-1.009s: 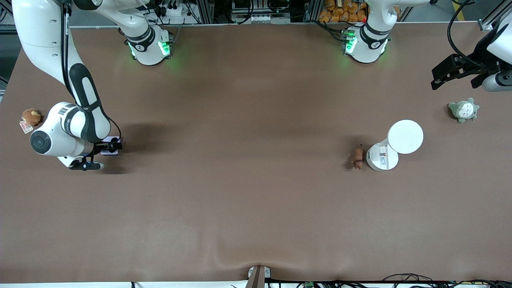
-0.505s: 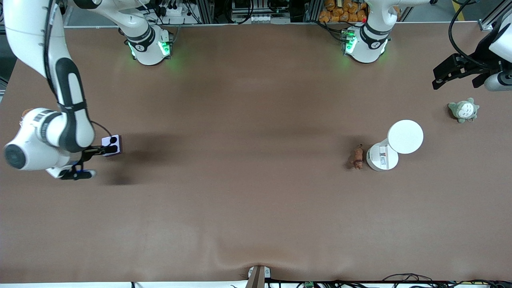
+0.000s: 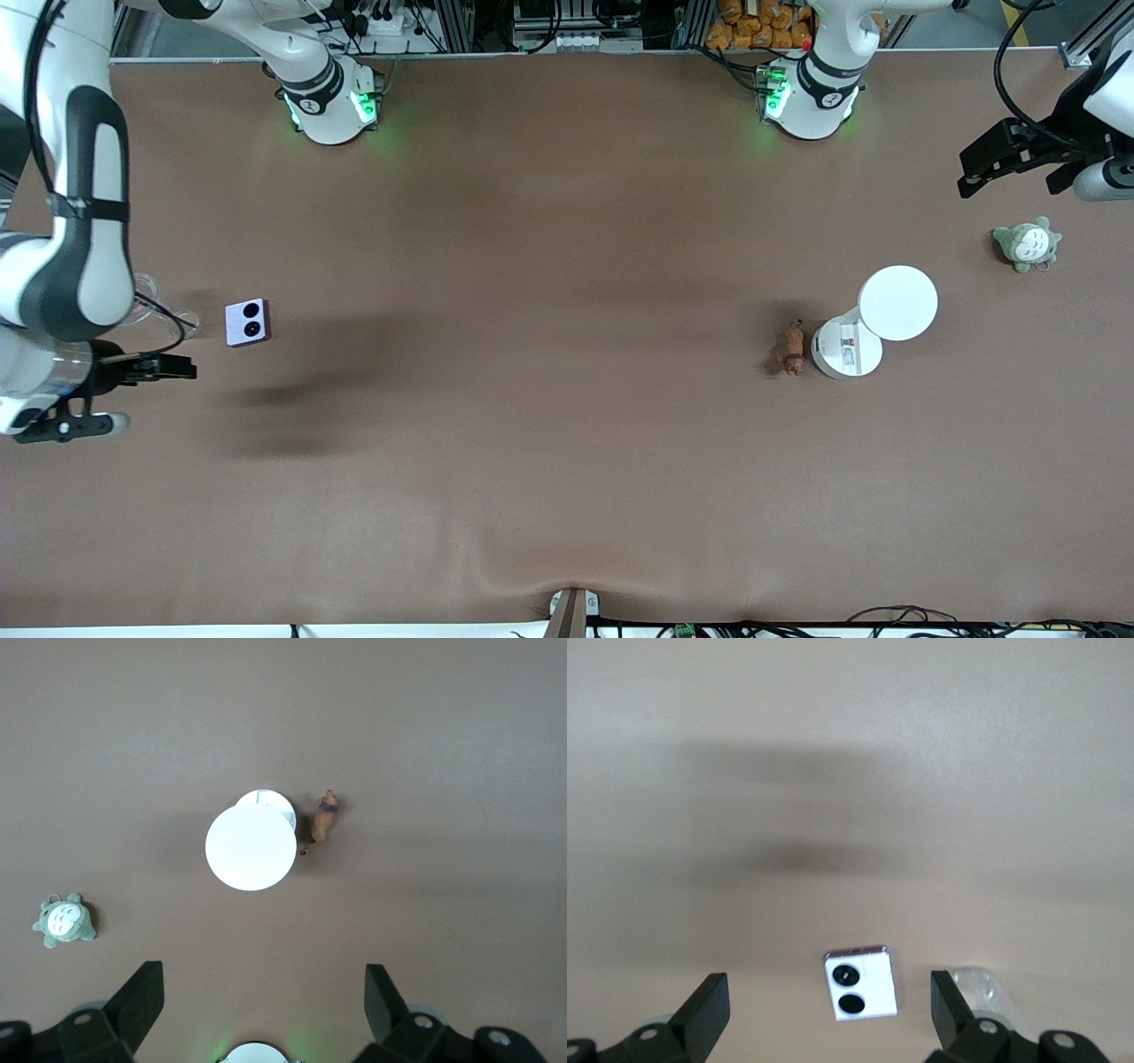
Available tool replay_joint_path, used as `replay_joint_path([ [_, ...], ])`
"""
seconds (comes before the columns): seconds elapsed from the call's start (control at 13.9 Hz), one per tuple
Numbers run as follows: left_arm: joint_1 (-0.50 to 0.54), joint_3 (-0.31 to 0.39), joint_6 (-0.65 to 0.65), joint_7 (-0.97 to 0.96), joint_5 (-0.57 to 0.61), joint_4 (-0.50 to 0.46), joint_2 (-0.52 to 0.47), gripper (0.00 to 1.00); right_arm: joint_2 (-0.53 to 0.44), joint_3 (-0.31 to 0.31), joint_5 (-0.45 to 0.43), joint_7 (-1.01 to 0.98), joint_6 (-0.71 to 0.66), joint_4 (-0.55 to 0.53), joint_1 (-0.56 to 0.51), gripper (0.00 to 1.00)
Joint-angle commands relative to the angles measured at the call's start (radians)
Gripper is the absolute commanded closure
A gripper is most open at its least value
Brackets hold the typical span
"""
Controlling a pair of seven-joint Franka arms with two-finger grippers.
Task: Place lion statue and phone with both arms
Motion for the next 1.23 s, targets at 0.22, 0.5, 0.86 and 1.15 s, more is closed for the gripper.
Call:
replay_joint_path([
  [0.22,0.006,-0.003,-0.012,-0.003,-0.014,-0.010,-0.025,0.00,0.025,0.021,-0.001,0.129,-0.198,0.278,-0.017,0.00],
  [0.5,0.006,-0.003,-0.022,-0.003,-0.015,-0.011,-0.025,0.00,-0.092,0.164,-0.013,0.137,-0.255,0.311,-0.119,0.00],
  [0.86,0.009,-0.003,-0.039,-0.006,-0.015,-0.024,-0.036,0.00,-0.272,0.258,-0.100,0.223,-0.375,0.283,-0.140,0.00],
  [1.15,0.011,-0.003,-0.038,-0.006,-0.015,-0.051,-0.057,0.00,-0.448,0.310,-0.192,0.226,-0.369,0.096,-0.140,0.00],
])
